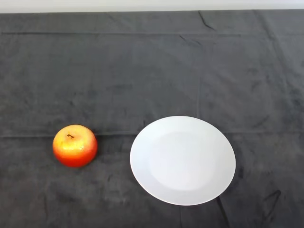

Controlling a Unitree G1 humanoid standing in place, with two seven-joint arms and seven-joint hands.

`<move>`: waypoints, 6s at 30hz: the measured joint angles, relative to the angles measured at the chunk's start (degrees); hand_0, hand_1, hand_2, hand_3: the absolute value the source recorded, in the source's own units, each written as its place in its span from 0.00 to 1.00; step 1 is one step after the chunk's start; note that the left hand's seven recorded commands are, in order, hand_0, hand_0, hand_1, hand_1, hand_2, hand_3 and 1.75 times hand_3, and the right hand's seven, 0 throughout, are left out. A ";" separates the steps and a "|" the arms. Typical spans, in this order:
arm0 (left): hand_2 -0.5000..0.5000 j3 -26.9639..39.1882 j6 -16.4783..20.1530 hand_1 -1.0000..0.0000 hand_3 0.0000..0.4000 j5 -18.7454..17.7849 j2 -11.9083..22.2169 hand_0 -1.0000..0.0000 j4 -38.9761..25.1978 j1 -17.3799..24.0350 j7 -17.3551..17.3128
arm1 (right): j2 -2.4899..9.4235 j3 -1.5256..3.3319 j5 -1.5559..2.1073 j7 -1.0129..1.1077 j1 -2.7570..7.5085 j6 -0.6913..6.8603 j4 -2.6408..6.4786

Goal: Move the apple to the plate

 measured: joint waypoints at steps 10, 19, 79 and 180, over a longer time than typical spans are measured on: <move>0.50 -0.93 -0.39 1.00 0.00 2.56 -0.02 1.00 0.01 -2.99 0.41 | 0.00 0.00 0.00 0.08 0.00 0.00 0.00; 0.50 -6.53 -2.81 1.00 0.00 8.56 -0.61 1.00 0.00 -5.66 0.63 | 0.00 0.00 0.00 0.11 -0.01 0.00 0.00; 0.50 -45.81 0.85 1.00 0.00 38.68 -24.24 1.00 -19.77 -3.71 -3.18 | -0.03 -0.01 -0.02 0.14 0.04 -0.09 0.01; 0.50 -82.30 -4.03 0.00 1.00 58.60 -25.35 0.00 -36.84 0.52 22.56 | -0.03 -0.01 -0.01 0.01 0.04 -0.09 0.00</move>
